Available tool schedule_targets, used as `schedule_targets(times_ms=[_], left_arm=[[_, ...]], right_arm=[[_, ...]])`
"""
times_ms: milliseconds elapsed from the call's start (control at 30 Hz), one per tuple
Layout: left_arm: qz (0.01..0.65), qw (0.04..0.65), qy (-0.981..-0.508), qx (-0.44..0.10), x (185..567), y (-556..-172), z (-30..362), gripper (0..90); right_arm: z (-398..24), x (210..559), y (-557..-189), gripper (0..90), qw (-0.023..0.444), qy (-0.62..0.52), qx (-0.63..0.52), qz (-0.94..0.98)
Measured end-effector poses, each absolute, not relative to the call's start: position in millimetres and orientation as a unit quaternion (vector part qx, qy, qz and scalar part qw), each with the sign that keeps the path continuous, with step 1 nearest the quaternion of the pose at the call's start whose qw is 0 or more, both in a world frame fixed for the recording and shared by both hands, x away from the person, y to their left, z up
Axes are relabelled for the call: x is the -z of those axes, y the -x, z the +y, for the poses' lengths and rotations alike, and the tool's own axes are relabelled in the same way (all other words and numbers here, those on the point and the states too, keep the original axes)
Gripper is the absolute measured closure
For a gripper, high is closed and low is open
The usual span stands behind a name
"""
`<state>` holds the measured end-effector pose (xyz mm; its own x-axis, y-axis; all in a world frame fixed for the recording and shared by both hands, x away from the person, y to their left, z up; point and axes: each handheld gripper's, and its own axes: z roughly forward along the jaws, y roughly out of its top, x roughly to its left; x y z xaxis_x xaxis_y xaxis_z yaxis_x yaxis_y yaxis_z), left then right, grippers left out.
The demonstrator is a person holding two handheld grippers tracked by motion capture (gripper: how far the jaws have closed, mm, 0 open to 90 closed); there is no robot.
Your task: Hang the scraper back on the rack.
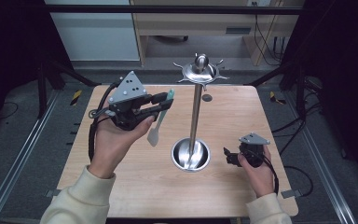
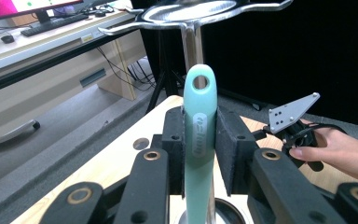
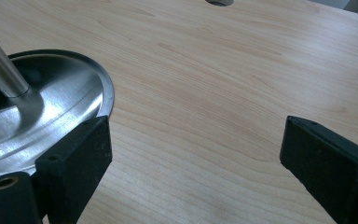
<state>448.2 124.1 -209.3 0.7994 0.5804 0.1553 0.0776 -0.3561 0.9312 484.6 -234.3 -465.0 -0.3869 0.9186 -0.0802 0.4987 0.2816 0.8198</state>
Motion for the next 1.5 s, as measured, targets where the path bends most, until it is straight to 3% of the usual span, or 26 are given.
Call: schedule_targets(times_ms=[1500], left_arm=[[0.207,0.527,-0.785,-0.250,190.9,-456.3,115.3,74.1]], right_arm=[[-234.6,464.6,-484.3,9.3,0.285,-0.474,-0.367,0.748]])
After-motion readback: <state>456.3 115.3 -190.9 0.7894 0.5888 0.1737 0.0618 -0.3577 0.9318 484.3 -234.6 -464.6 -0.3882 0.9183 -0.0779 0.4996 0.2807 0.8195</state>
